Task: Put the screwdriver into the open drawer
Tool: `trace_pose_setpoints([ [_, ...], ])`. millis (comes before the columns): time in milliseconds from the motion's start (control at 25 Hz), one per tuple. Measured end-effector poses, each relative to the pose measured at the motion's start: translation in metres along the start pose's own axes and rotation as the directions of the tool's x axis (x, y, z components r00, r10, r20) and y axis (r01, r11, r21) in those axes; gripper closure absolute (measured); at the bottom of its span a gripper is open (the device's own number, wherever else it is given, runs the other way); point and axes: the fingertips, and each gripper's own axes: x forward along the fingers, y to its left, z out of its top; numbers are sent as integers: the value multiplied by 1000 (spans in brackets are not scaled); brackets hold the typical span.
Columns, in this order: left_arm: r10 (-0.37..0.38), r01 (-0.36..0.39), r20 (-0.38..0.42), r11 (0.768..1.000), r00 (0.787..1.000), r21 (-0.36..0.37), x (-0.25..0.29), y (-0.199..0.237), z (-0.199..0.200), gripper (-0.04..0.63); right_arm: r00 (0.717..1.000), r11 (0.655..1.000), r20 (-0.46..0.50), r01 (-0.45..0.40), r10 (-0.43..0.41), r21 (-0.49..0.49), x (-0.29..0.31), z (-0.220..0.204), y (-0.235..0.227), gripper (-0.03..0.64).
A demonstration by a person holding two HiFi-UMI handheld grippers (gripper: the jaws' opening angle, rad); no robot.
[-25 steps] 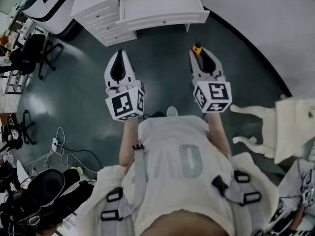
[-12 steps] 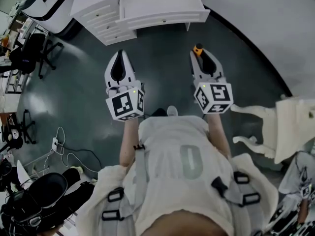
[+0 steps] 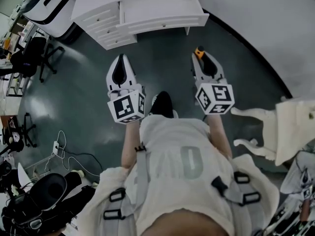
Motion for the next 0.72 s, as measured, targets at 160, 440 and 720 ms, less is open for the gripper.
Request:
trace_pose_setpoints([
  [160, 2, -2, -1, 1000, 1000, -8, 12, 1, -4, 591, 1000, 1000, 0, -10, 10, -14, 9, 3, -2, 514],
  [440, -12, 12, 49, 1000, 999, -5, 65, 11, 6, 591, 999, 1000, 39, 20, -19, -20, 40, 19, -21, 514],
  [720, -23, 23, 56, 1000, 998, 6, 118, 25, 4, 591, 998, 999, 53, 39, -38, -17, 89, 28, -34, 514],
])
